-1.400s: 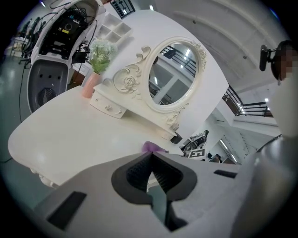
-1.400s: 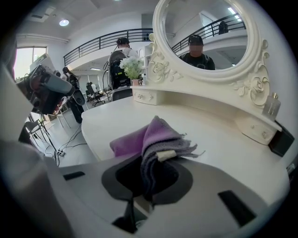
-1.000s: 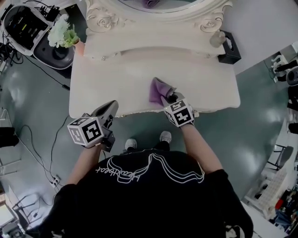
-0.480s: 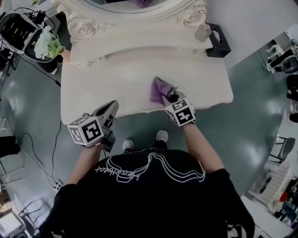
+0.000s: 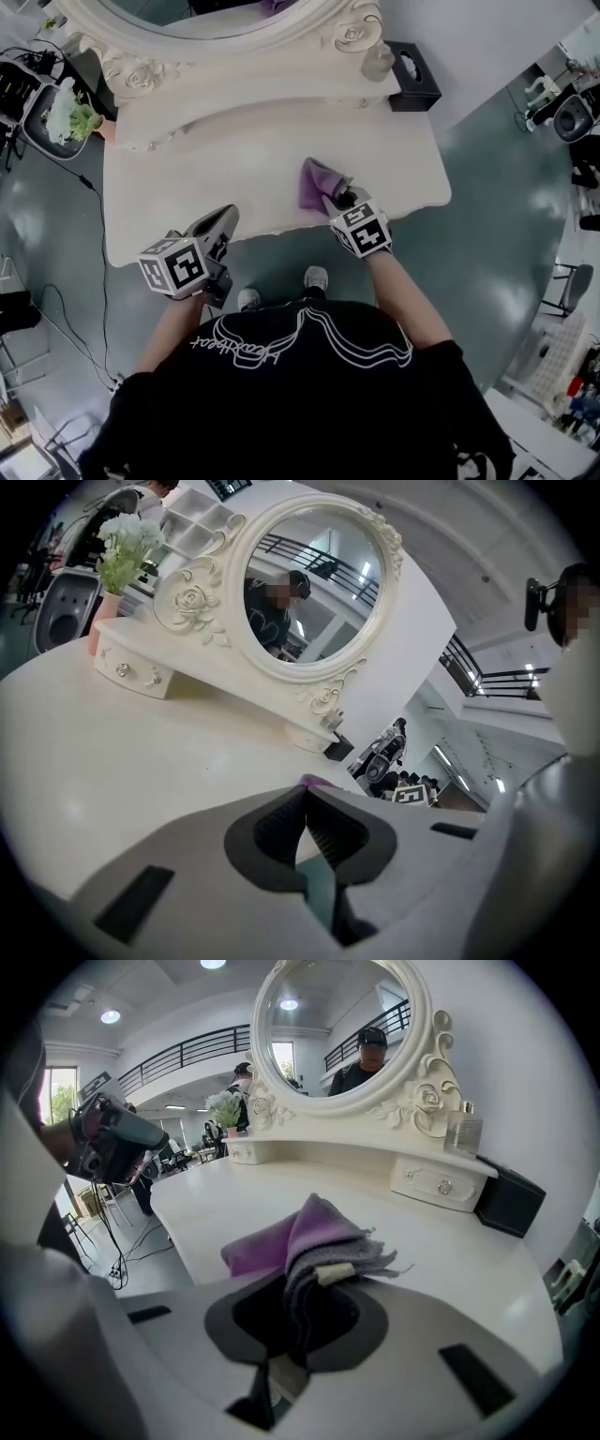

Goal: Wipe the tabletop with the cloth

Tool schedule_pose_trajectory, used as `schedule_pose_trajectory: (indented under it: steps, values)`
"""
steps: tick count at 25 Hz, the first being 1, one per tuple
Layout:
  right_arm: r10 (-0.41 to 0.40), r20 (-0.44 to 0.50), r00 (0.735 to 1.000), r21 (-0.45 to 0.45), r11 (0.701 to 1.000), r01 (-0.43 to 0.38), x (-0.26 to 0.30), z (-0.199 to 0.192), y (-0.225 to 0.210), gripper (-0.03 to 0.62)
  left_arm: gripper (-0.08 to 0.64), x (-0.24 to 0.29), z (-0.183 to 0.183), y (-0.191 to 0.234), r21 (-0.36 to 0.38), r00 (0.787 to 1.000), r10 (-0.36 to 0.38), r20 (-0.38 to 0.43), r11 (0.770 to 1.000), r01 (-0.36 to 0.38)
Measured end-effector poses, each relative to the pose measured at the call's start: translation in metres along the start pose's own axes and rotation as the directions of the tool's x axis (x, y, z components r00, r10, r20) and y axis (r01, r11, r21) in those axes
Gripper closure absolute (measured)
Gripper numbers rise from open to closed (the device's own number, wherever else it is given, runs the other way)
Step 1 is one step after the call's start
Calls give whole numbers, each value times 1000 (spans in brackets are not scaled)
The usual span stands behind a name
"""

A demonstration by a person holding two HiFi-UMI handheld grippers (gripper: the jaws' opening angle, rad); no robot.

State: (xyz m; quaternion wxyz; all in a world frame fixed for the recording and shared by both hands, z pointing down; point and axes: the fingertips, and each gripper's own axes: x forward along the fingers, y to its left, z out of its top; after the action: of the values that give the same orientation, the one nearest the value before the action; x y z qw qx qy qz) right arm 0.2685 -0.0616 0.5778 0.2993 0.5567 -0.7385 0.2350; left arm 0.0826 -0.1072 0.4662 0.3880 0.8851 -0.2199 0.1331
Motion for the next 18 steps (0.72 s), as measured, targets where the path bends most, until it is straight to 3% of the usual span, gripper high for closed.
schedule_pose_trajectory:
  steps: [18]
  values:
    - [-54, 4, 999, 39, 998, 54, -42, -39, -87, 543, 555, 77, -4, -60, 36, 997, -71, -5, 997, 71]
